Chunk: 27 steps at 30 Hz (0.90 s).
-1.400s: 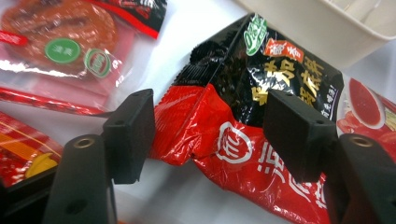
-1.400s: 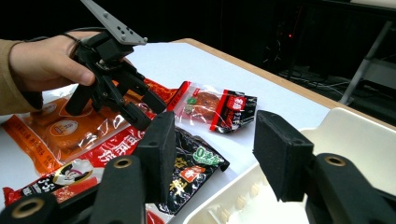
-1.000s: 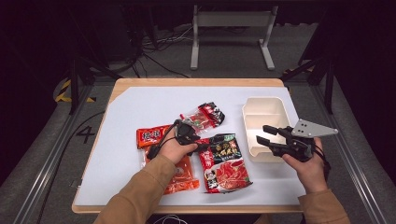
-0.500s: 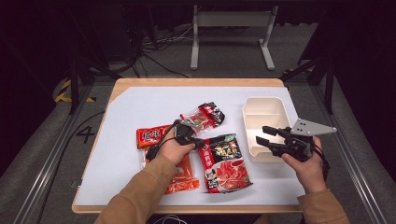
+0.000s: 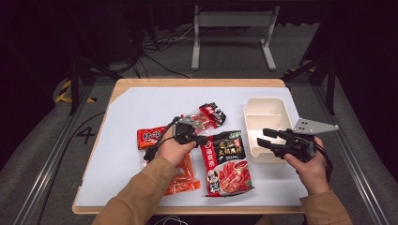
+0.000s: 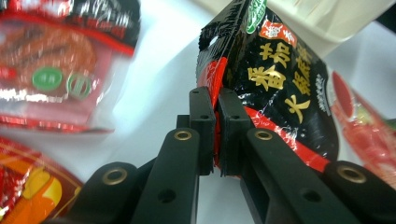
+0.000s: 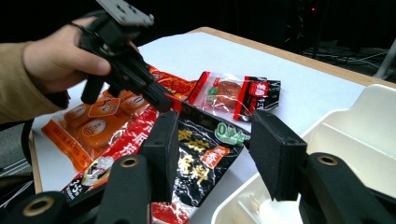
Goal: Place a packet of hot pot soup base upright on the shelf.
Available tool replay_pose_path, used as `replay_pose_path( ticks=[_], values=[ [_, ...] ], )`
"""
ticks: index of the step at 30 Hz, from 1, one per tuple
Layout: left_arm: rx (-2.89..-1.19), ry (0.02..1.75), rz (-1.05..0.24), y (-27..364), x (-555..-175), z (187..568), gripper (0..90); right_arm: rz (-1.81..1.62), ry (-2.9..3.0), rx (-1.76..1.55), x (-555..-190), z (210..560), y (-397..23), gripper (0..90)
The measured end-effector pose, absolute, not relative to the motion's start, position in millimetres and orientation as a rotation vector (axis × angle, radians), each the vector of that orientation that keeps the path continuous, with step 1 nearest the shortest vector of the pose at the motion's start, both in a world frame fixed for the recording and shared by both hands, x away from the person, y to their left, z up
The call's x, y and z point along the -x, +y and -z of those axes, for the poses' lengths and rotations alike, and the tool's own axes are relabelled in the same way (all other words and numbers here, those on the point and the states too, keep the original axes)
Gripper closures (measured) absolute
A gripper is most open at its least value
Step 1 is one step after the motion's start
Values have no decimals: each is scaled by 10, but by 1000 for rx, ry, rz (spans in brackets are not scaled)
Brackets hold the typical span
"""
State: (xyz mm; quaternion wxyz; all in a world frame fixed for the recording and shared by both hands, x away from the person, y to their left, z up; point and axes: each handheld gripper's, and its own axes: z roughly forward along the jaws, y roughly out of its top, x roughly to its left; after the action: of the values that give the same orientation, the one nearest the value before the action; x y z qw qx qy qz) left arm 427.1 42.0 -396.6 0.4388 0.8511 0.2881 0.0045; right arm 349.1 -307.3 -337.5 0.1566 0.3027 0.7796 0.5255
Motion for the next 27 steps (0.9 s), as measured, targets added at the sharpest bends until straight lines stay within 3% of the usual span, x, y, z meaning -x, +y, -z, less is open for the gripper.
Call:
replay_pose_path(
  ticks=[7,27],
  values=[
    [-2075,624,-46,376,-4119,3732,871,-1526,2215,-857,-3446,3307,-3090,525],
    [-1995,420,-296,348,-3612,3108,879,-1601,2194,-795,-3287,3099,-3076,490]
  ],
)
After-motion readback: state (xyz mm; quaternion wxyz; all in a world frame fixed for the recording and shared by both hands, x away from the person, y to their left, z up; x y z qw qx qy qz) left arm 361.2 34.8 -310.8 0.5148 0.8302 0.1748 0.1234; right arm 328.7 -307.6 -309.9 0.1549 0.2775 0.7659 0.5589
